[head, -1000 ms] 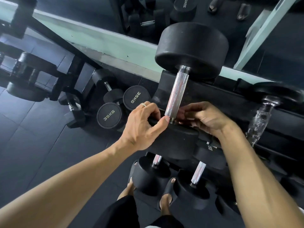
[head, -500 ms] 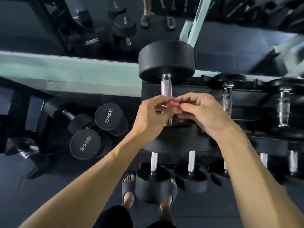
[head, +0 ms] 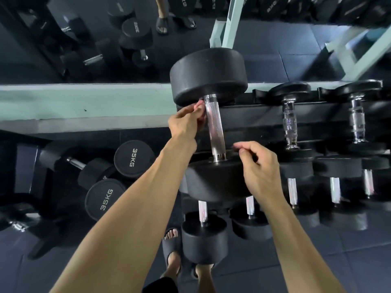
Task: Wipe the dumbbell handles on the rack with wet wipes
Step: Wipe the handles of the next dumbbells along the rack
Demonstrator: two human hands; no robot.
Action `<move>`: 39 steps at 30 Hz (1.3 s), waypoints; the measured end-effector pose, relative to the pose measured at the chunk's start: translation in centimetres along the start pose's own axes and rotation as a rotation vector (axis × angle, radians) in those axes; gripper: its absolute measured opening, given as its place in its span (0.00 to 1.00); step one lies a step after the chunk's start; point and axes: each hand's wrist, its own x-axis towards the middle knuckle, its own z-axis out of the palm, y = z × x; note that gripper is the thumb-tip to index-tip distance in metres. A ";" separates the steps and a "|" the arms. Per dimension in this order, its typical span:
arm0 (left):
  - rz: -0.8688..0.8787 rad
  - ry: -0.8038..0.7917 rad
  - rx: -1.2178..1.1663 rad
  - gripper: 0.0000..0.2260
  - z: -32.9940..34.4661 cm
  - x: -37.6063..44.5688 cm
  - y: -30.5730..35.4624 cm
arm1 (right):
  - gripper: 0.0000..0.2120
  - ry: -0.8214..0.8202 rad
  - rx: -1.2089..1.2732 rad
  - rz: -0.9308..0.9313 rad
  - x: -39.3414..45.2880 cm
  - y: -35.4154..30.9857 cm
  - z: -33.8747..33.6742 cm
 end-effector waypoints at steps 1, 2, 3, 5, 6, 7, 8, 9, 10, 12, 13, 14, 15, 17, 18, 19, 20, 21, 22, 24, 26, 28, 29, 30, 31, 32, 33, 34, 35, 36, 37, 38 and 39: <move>-0.014 -0.043 0.016 0.02 -0.1 0.1 -0.2 | 0.15 0.012 -0.018 -0.005 -0.1 0.2 0.1; -0.013 -0.084 0.043 0.02 -0.5 0.2 -0.5 | 0.15 0.020 -0.029 -0.012 -0.1 0.3 0.2; -0.005 -0.119 0.073 0.04 -1.1 0.2 -1.0 | 0.16 0.026 -0.031 -0.023 -0.2 0.4 0.2; 0.027 -0.170 0.126 0.04 -2.1 0.2 -1.5 | 0.12 0.024 -0.020 -0.035 -0.3 0.5 0.3; 0.049 -0.183 0.134 0.03 -2.3 0.2 -1.5 | 0.09 0.025 -0.023 -0.039 -0.5 0.5 0.4; 0.069 -0.183 0.123 0.02 -2.2 0.4 -1.3 | 0.06 0.030 -0.046 -0.048 -0.6 0.6 0.5; 0.084 -0.178 0.097 0.02 -1.9 0.6 -0.9 | 0.08 0.038 -0.083 -0.075 -0.9 0.7 0.6; 0.094 -0.176 0.064 0.02 -1.6 0.9 -0.5 | 0.14 0.041 -0.121 -0.114 -1.1 1.0 0.7; 0.090 -0.175 0.021 0.05 -1.2 1.4 -0.3 | 0.19 0.043 -0.147 -0.141 -1.4 1.1 0.8; 0.047 -0.175 -0.056 0.07 -0.7 2.1 -0.1 | 0.23 0.043 -0.156 -0.153 -1.6 1.3 0.8; 0.025 -0.185 -0.055 0.07 -0.9 2.2 -0.3 | 0.23 0.047 -0.155 -0.153 -1.7 1.4 0.9; 0.011 -0.209 -0.019 0.07 -1.3 2.2 -0.7 | 0.24 0.052 -0.154 -0.154 -1.6 1.5 0.9; 0.002 -0.243 0.052 0.07 -2.1 2.1 -1.4 | 0.24 0.054 -0.158 -0.159 -1.6 1.6 1.0; -0.010 -0.317 0.193 0.06 -3.8 1.4 -2.6 | 0.25 0.050 -0.164 -0.170 -1.7 1.6 1.1; -0.006 -0.339 0.217 0.05 -4.3 1.2 -2.8 | 0.25 0.053 -0.165 -0.170 -1.7 1.6 1.2; 0.002 -0.338 0.209 0.05 -4.2 1.1 -2.5 | 0.25 0.056 -0.164 -0.170 -1.8 1.5 1.2; 0.008 -0.314 0.164 0.05 -3.7 1.2 -2.0 | 0.25 0.060 -0.163 -0.172 -1.8 1.4 1.2; 0.006 -0.283 0.079 0.05 -2.9 1.6 -1.5 | 0.25 0.065 -0.164 -0.178 -1.8 1.4 1.2; -0.007 -0.251 -0.028 0.04 -2.0 2.1 -0.9 | 0.25 0.070 -0.168 -0.184 -1.8 1.5 1.2; -0.018 -0.229 -0.141 0.03 -1.0 2.7 -0.6 | 0.24 0.078 -0.174 -0.183 -1.7 1.5 1.2; -0.041 -0.253 -0.038 0.04 -1.8 2.4 -1.4 | 0.23 0.092 -0.176 -0.190 -1.6 1.5 1.3; -0.056 -0.326 0.142 0.05 -3.8 1.4 -2.8 | 0.22 0.096 -0.179 -0.187 -1.6 1.6 1.4; -0.062 -0.353 0.193 0.05 -4.4 0.8 -3.1 | 0.23 0.096 -0.180 -0.186 -1.6 1.6 1.4; -0.053 -0.357 0.194 0.06 -4.6 0.6 -3.2 | 0.23 0.097 -0.180 -0.187 -1.6 1.6 1.4; -0.034 -0.333 0.180 0.06 -4.3 0.5 -2.9 | 0.23 0.100 -0.181 -0.192 -1.7 1.6 1.4; -0.007 -0.296 0.146 0.06 -3.6 0.6 -2.3 | 0.23 0.103 -0.182 -0.197 -1.7 1.7 1.3; 0.016 -0.262 0.097 0.05 -2.8 0.8 -1.8 | 0.23 0.101 -0.182 -0.200 -1.7 1.7 1.3; 0.014 -0.240 0.031 0.05 -2.1 1.2 -1.3 | 0.23 0.097 -0.184 -0.202 -1.7 1.7 1.3; -0.003 -0.237 -0.017 0.05 -1.7 1.6 -1.1 | 0.22 0.092 -0.188 -0.200 -1.7 1.8 1.3; -0.019 -0.254 -0.025 0.06 -1.8 1.7 -1.1 | 0.23 0.089 -0.192 -0.198 -1.6 1.8 1.3; -0.032 -0.289 0.036 0.07 -2.4 1.7 -1.2 | 0.23 0.091 -0.195 -0.198 -1.6 1.8 1.3; -0.044 -0.328 0.155 0.07 -3.3 1.6 -1.5 | 0.23 0.096 -0.196 -0.198 -1.6 1.7 1.3; -0.064 -0.362 0.289 0.05 -4.3 1.3 -1.9 | 0.23 0.098 -0.197 -0.197 -1.6 1.7 1.3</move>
